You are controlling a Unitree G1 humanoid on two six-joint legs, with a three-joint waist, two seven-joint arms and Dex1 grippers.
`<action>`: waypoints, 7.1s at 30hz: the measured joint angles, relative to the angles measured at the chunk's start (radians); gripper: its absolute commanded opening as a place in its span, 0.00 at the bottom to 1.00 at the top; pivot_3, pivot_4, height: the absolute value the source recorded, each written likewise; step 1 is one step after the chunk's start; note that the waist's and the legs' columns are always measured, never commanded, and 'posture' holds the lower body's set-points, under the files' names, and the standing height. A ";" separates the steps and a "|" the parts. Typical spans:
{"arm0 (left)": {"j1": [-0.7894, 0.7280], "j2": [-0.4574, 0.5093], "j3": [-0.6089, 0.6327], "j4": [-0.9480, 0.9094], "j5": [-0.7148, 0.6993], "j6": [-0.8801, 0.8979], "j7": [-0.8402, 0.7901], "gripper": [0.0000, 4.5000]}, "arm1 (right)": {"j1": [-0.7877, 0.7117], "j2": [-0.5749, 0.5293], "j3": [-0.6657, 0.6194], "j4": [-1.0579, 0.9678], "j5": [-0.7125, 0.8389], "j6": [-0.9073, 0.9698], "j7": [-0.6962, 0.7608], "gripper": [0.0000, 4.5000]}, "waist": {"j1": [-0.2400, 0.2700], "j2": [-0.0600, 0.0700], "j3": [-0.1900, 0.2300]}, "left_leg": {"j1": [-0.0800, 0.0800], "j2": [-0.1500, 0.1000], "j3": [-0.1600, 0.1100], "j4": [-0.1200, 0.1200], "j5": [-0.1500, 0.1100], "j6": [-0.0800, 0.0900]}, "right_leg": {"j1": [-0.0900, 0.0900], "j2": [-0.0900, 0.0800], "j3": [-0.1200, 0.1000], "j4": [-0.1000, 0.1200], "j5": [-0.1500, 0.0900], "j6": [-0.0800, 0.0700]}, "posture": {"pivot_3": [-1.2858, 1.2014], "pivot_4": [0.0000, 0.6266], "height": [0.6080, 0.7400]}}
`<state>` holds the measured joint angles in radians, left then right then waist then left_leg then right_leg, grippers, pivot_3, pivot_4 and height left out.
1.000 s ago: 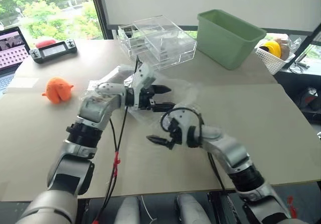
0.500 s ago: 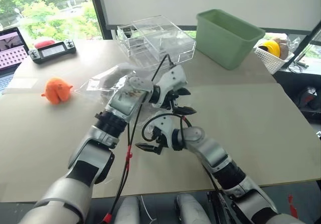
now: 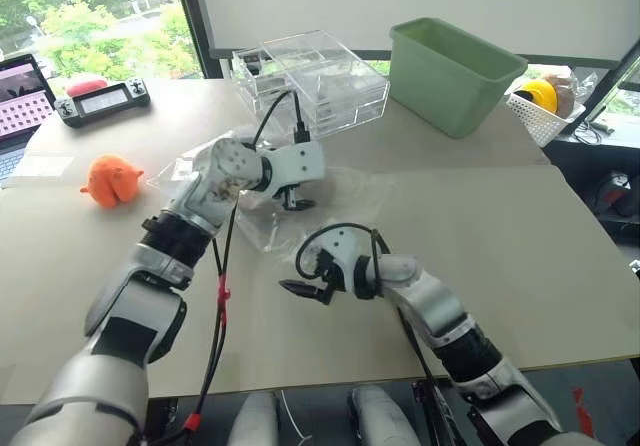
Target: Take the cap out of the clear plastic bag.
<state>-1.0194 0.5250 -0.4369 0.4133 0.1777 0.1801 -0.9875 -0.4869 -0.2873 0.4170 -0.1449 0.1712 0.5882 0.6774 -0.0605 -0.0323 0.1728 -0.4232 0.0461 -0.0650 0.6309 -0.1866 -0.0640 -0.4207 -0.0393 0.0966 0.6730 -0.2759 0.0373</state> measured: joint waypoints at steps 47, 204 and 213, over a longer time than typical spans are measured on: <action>0.297 0.134 -0.027 -0.601 -0.191 0.558 0.129 0.92 | 0.350 -0.462 -0.654 -0.478 0.399 0.257 -0.002 1.00 | 0.021 -0.001 0.001 | 0.014 -0.001 -0.002 0.002 -0.001 0.002 | 0.017 -0.001 0.001 -0.002 -0.006 0.009 | 0.52 0.24 0.96; 0.409 0.314 0.718 -0.533 -0.992 0.823 -0.078 0.01 | -0.144 0.066 -0.160 0.033 0.114 -0.011 -0.070 1.00 | -0.012 0.001 0.001 | 0.010 0.000 -0.005 -0.001 -0.002 0.004 | 0.013 0.000 -0.001 -0.003 -0.001 0.001 | 0.52 0.24 0.96; 0.472 0.328 0.760 -0.512 -1.018 0.827 -0.050 0.01 | -0.211 0.167 -0.015 0.254 -0.075 -0.196 -0.115 1.00 | -0.010 0.001 0.001 | 0.011 0.000 -0.005 -0.001 -0.002 0.003 | 0.013 0.000 -0.002 -0.002 -0.001 0.001 | 0.52 0.24 0.96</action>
<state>-0.5475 0.8534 0.3227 -0.0983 -0.8405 1.0072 -1.0379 -0.6984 -0.1206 0.4017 0.1088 0.0960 0.3923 0.5623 -0.0701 -0.0315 0.1743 -0.4122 0.0458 -0.0696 0.6296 -0.1885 -0.0610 -0.4079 -0.0388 0.0950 0.6707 -0.2771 0.0379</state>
